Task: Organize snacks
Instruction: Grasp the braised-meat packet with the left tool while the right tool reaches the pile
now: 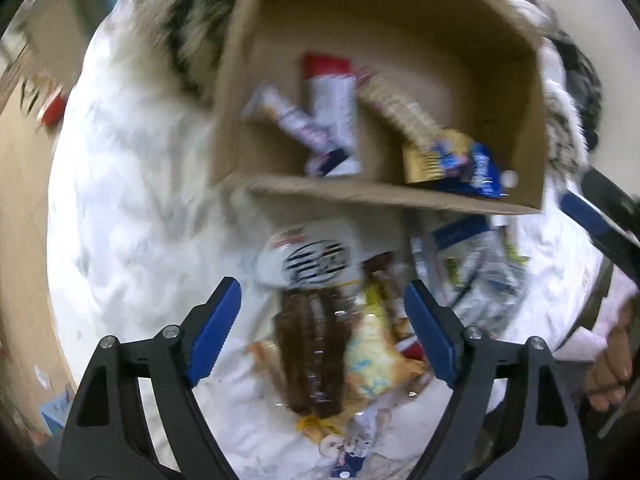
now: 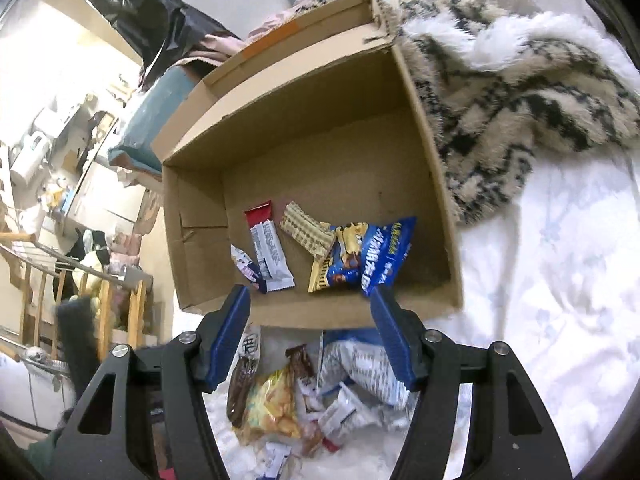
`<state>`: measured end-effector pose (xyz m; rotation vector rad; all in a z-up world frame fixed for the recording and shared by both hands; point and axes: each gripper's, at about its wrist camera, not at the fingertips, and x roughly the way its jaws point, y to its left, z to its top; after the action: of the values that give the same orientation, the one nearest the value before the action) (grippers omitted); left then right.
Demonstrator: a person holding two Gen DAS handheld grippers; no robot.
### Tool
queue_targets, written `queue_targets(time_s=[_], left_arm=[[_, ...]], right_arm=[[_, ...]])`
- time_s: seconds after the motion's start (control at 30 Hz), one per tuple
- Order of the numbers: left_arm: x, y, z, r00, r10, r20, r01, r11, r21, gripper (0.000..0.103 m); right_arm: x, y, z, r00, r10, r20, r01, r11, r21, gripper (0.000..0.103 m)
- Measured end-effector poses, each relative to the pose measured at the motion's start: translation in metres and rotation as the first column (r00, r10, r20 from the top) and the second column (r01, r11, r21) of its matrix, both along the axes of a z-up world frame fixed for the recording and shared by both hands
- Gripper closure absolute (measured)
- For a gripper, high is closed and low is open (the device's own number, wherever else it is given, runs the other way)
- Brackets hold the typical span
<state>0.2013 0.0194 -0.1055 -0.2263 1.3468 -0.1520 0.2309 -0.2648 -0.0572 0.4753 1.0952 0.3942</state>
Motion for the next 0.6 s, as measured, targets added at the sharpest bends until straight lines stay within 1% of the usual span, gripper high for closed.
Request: queue_targets(time_s=[0.03,0.07,0.13,0.2,0.27,0.4,0.6], left_arm=[[-0.001,0.006,-0.006,0.999,0.031,-0.014,-0.031,1.0,0.005,0.022],[-0.001,0.012,-0.014,0.998,0.054,-0.044,-0.054,0.999,0.0,0.022],[0.0,0.019,-0.032,0.988,0.069,-0.135,-0.077,0.995,-0.056,0.021],[-0.001,0.021,-0.045,0.98,0.071,-0.186,-0.087,0.993,-0.081,0.021],[-0.002,0.02,-0.052,0.978,0.071,-0.198,-0.091,0.992,-0.091,0.021],[-0.002,0.015,-0.055,0.979,0.067,-0.194,-0.086,0.992,-0.094,0.02],[-0.001,-0.009,-0.046,0.986,-0.002,-0.168,-0.012,0.997,-0.083,0.02]], right_arm=[[-0.006,-0.003,0.0,1.0,-0.009,-0.003,0.009,1.0,-0.004,0.038],[-0.01,-0.006,-0.001,1.0,-0.02,-0.009,0.02,1.0,-0.005,0.038],[-0.022,-0.014,-0.005,0.998,-0.046,-0.032,0.047,0.999,0.013,0.038],[-0.032,-0.022,-0.009,0.996,-0.066,-0.056,0.067,0.998,0.019,0.038],[-0.039,-0.027,-0.012,0.994,-0.085,-0.068,0.086,0.996,0.013,0.038],[-0.053,-0.035,-0.017,0.99,-0.105,-0.096,0.106,0.994,0.003,0.038],[-0.07,-0.048,-0.029,0.975,-0.153,-0.16,0.157,0.988,0.01,0.038]])
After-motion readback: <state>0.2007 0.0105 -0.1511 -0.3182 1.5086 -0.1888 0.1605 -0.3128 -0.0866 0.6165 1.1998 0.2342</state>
